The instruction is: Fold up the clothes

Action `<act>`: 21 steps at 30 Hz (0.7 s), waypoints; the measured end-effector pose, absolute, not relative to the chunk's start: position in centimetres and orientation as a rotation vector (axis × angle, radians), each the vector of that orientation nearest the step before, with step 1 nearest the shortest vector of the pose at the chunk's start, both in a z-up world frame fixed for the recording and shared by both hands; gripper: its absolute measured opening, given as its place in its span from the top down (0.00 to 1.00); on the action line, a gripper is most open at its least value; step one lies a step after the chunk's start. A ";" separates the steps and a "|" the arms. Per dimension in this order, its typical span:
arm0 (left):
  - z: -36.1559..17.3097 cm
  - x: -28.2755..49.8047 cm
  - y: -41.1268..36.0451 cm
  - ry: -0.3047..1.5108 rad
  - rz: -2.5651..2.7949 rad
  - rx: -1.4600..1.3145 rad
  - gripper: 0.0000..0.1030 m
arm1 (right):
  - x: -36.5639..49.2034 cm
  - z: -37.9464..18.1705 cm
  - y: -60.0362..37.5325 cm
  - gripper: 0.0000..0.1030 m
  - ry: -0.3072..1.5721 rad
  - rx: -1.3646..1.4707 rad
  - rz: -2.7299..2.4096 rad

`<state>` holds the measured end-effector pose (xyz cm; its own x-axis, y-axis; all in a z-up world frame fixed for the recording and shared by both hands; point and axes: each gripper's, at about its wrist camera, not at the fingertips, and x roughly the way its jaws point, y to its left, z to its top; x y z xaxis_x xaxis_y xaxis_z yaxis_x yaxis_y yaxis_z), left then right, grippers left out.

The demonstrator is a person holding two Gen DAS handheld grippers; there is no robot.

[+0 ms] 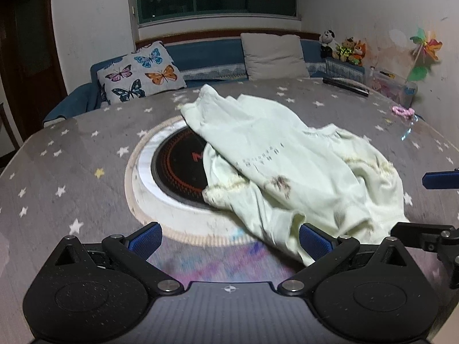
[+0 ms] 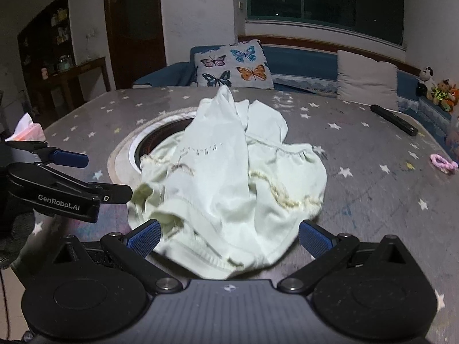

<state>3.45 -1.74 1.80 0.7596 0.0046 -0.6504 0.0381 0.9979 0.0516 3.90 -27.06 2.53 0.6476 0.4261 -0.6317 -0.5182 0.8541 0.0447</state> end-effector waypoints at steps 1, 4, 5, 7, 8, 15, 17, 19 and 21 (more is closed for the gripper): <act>1.9 3.8 -1.6 0.706 -0.014 0.064 0.00 | 4.3 2.7 -27.0 0.00 0.678 -0.142 0.541; 2.1 5.0 -1.1 0.701 0.000 0.067 0.01 | 5.8 2.9 -26.8 0.00 0.674 -0.150 0.537; 2.2 5.4 -1.0 0.700 0.005 0.067 0.01 | 6.4 3.0 -26.7 0.00 0.673 -0.155 0.534; 2.2 6.3 -0.6 0.701 0.011 0.068 0.02 | 7.7 3.0 -26.6 0.00 0.676 -0.160 0.529; 2.2 6.8 -0.3 0.702 0.015 0.067 0.05 | 8.4 3.0 -26.6 0.01 0.679 -0.162 0.525; 1.2 10.7 1.3 0.744 0.024 0.044 0.28 | 14.5 2.8 -26.6 0.08 0.712 -0.150 0.456; 0.8 11.9 1.8 0.763 0.028 0.036 0.35 | 16.4 2.5 -26.8 0.11 0.719 -0.151 0.427; 0.5 12.9 2.2 0.777 0.023 0.026 0.39 | 18.3 2.1 -27.1 0.15 0.738 -0.138 0.410; 0.1 14.0 2.6 0.786 0.016 0.018 0.41 | 20.2 1.5 -27.4 0.19 0.763 -0.121 0.401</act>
<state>14.03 2.59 0.11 0.7065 0.0212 -0.7074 -0.0075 0.9997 0.0224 20.17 -27.36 1.55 0.6513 0.3090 -0.6930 -0.3954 0.9178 0.0376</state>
